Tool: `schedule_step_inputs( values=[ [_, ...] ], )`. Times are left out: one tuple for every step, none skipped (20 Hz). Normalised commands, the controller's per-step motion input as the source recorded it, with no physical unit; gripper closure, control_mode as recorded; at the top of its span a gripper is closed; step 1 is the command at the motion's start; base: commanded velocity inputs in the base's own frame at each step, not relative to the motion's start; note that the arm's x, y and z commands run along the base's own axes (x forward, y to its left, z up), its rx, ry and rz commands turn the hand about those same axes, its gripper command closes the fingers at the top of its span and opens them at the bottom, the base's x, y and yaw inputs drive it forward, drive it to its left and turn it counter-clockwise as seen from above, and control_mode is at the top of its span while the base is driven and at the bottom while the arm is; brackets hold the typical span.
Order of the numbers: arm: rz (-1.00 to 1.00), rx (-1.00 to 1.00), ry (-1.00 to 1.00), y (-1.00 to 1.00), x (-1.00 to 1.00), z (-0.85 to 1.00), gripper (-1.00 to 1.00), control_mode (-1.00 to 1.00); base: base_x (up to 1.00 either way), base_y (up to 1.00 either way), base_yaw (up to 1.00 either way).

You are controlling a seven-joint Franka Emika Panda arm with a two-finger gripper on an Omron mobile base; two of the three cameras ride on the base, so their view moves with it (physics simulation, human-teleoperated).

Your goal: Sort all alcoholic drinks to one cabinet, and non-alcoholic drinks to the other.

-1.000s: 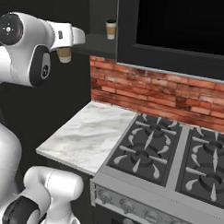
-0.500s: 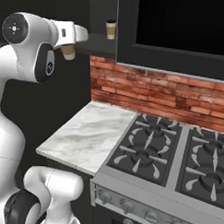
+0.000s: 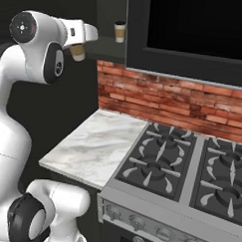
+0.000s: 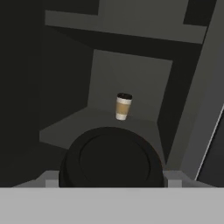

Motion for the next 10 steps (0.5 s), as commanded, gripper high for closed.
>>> schedule_step_inputs(
  values=[
    [-0.01,0.00,0.00,0.00,0.20,0.08,1.00,-1.00,0.00,0.00,0.00],
    [0.00,0.00,0.00,0.00,0.17,0.09,1.00,-1.00,0.00,0.00,0.00],
    [0.00,0.00,0.00,0.00,0.18,0.07,1.00,-1.00,0.00,0.00,0.00],
    [0.00,0.00,0.00,0.00,0.20,0.02,1.00,-1.00,0.00,0.00,0.00],
    [0.00,0.00,0.00,0.00,0.20,0.00,1.00,-1.00,0.00,0.00,0.00],
    [0.00,0.00,0.00,0.00,0.21,0.00,1.00,-1.00,0.00,0.00,0.00],
    [0.00,0.00,0.00,0.00,0.23,0.00,1.00,-1.00,0.00,0.00,0.00],
    [0.00,0.00,0.00,0.00,0.25,0.00,1.00,-1.00,0.00,0.00,0.00],
    [0.00,0.00,0.00,0.00,0.26,0.00,1.00,-1.00,0.00,0.00,0.00],
    [0.00,0.00,0.00,0.00,0.27,0.00,1.00,-1.00,0.00,0.00,0.00]
  ],
)
